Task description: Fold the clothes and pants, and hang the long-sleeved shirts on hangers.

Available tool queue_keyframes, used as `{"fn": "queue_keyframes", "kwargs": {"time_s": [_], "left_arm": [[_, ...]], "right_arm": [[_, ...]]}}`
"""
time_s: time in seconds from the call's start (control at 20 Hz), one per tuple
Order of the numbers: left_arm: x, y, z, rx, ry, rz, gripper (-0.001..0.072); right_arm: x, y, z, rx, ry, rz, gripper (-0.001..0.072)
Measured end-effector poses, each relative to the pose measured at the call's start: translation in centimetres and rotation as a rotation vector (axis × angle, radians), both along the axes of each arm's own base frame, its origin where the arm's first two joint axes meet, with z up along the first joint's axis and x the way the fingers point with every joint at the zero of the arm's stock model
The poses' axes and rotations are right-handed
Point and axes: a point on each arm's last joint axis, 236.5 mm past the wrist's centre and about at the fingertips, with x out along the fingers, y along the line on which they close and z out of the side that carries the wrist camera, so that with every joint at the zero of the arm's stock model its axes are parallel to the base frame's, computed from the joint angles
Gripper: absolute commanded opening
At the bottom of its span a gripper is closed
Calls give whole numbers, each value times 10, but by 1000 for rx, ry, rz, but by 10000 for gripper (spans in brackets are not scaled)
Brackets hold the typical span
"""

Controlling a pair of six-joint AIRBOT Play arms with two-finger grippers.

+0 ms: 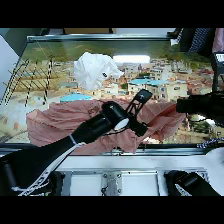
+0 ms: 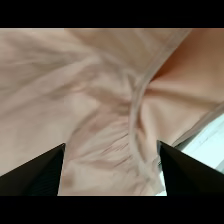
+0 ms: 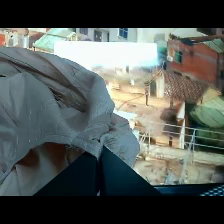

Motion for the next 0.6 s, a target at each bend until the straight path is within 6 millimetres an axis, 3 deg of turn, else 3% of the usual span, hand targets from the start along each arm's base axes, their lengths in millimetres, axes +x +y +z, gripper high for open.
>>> {"fn": "queue_keyframes", "kwargs": {"time_s": [0.15,0.3,0.45,0.6], "left_arm": [[1,-26,-11,-2,-3,-27,624],[6,-39,-24,7,-7,-33,623],[21,-34,-41,50,-18,5,622],[45,-12,-54,104,-26,98,622]], "right_arm": [[0,0,1,2,-2,-1,9],[0,0,1,3,-3,-3,9],[-1,0,1,3,-1,-3,10],[-3,-1,2,5,-2,-4,10]]}}
